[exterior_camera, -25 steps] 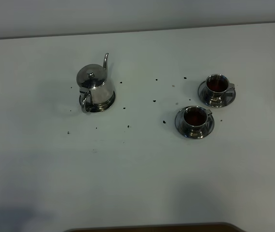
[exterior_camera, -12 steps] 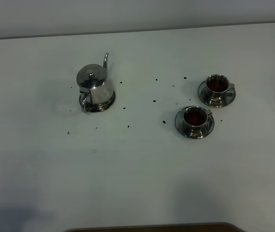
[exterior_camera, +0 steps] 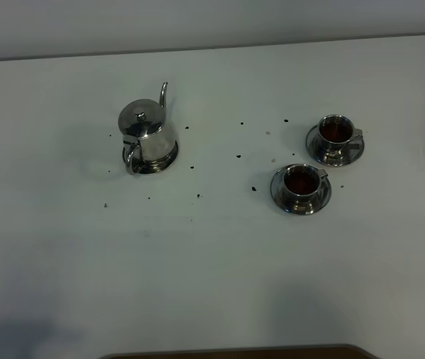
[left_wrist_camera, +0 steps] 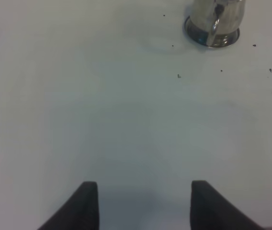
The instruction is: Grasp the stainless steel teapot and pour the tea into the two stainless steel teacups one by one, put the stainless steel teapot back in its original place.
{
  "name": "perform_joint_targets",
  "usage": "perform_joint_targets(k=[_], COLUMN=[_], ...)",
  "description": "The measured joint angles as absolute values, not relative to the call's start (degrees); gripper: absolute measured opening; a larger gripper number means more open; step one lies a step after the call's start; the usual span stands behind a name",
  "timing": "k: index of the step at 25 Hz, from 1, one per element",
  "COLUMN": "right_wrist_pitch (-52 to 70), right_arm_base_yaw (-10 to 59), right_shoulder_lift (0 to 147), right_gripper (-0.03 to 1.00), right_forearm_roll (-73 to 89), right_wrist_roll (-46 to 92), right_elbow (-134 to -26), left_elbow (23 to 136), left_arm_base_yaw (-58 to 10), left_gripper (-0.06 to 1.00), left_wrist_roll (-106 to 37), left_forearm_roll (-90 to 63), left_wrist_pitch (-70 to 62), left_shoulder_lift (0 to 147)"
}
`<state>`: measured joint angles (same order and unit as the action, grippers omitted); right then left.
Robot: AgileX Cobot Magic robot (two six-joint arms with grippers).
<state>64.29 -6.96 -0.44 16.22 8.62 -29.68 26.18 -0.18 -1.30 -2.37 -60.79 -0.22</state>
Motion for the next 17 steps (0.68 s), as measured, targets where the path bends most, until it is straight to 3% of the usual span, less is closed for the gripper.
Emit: perform_joint_targets(k=[17], right_wrist_pitch=[64.29], right_arm_base_yaw=[-6.96], right_shoulder_lift=[-0.44], right_gripper=[0.42], right_forearm_roll=[16.22], right_wrist_roll=[8.62], right_elbow=[-29.68], left_elbow=[26.18], left_arm_base_yaw=[-0.18], left_gripper=[0.48], left_wrist_roll=[-1.3], left_forearm_roll=[-2.37], left_wrist_pitch=[-60.79], left_shoulder_lift=[-0.22])
